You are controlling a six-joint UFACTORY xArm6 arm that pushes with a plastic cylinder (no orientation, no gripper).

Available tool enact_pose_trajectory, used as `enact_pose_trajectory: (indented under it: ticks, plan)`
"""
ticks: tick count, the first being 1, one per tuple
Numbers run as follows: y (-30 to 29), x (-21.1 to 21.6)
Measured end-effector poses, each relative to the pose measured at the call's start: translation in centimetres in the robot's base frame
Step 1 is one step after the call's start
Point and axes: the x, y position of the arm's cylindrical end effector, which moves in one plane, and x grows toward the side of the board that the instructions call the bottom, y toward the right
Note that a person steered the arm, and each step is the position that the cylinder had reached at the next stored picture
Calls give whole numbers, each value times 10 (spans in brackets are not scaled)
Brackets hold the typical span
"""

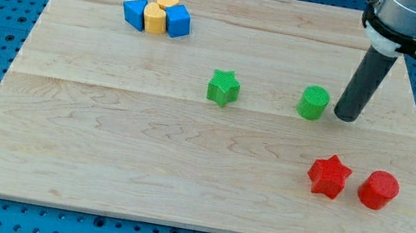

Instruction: Push the green circle upwards

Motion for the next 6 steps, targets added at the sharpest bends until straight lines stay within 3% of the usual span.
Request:
enact_pose_trajectory:
  ticks: [1, 3, 6]
  plan:
    - [0, 0]
    - [-56, 16]
    - [-186, 20]
